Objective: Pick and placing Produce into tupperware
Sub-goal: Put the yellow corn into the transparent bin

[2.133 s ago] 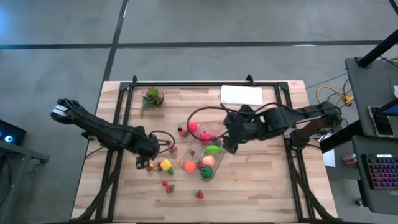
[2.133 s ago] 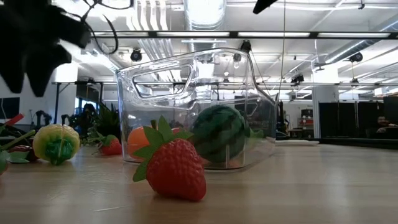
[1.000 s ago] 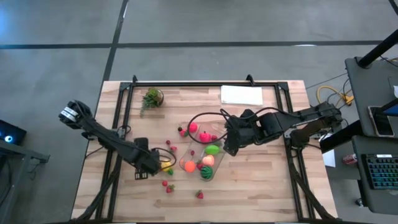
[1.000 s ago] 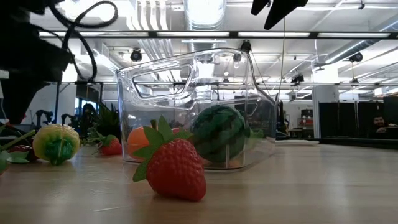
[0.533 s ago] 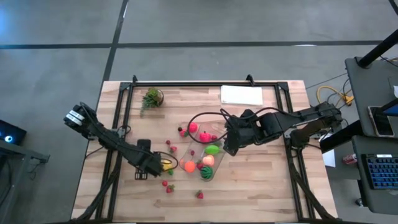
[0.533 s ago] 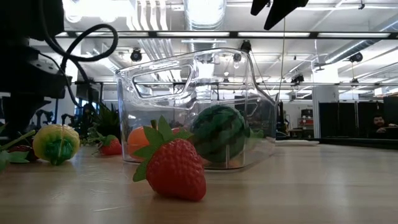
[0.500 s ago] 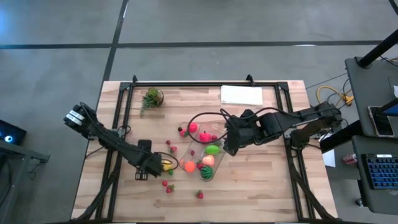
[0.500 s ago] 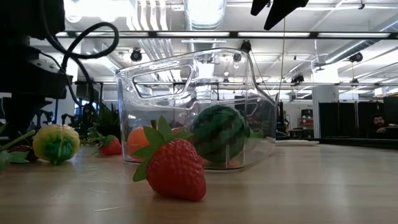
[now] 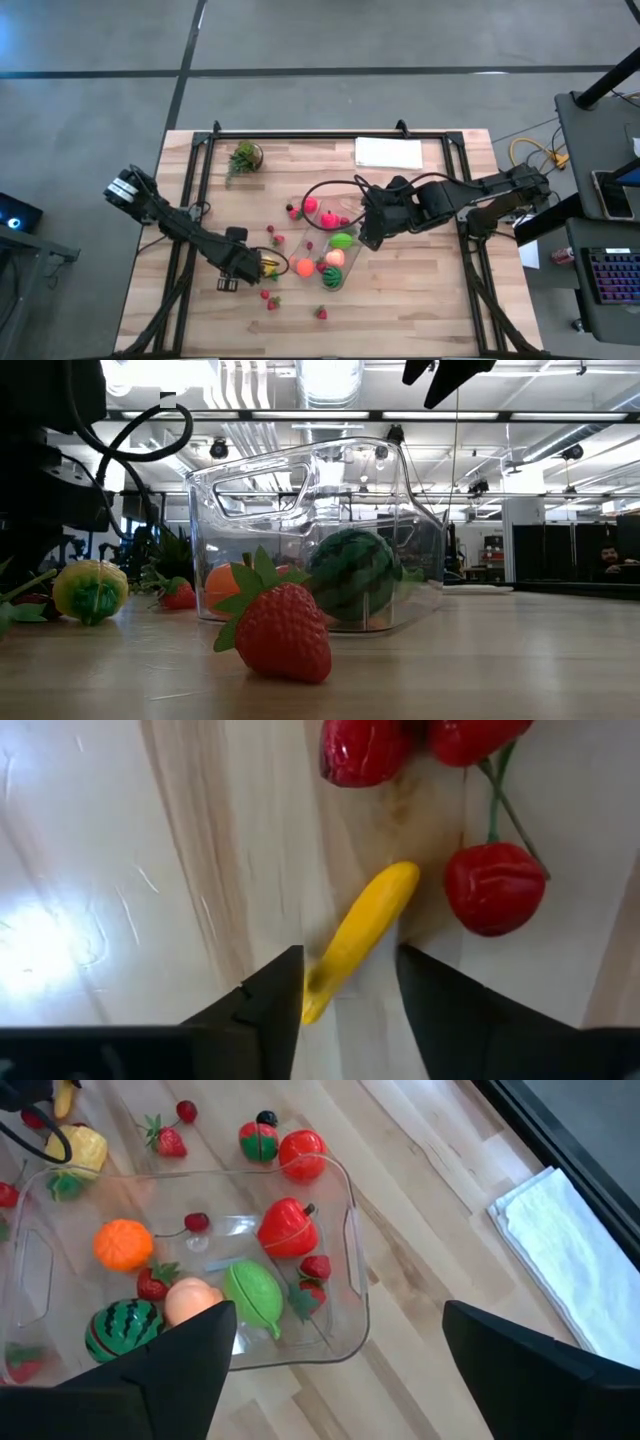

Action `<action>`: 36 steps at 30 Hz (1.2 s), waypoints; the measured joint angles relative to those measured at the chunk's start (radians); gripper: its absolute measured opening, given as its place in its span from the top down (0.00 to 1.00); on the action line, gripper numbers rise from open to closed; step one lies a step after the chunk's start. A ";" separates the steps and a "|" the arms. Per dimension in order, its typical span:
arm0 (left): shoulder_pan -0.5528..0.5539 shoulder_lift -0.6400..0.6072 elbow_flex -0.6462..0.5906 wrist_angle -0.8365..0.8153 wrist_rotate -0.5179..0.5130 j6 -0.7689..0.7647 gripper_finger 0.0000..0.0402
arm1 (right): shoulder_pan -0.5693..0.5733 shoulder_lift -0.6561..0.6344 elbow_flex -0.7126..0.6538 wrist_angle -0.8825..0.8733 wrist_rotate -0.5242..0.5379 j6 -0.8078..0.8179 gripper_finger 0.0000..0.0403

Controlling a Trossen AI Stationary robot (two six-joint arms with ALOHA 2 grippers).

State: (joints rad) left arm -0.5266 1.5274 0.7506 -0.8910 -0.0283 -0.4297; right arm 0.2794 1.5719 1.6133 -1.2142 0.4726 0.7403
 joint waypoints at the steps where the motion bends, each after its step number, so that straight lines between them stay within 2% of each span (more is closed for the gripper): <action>1: 0.000 0.000 0.000 0.000 0.002 0.000 0.65 | 0.000 0.000 -0.001 0.000 0.000 0.000 0.14; 19: 0.001 -0.007 -0.004 0.012 0.011 -0.002 0.97 | 0.000 0.000 -0.013 0.002 0.000 -0.008 0.15; 28: 0.003 -0.009 0.012 0.009 -0.005 -0.041 0.99 | 0.003 0.000 -0.013 0.002 0.000 -0.008 0.14; 31: 0.006 -0.025 0.052 0.000 -0.061 -0.089 0.99 | 0.009 0.000 -0.013 0.004 0.000 -0.007 0.15; 36: 0.017 -0.086 0.175 -0.096 -0.219 -0.155 0.99 | 0.011 -0.008 -0.013 0.016 0.000 -0.002 0.15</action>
State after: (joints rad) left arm -0.5100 1.4417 0.9261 -0.9865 -0.2471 -0.5843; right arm 0.2905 1.5639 1.6005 -1.1983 0.4725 0.7381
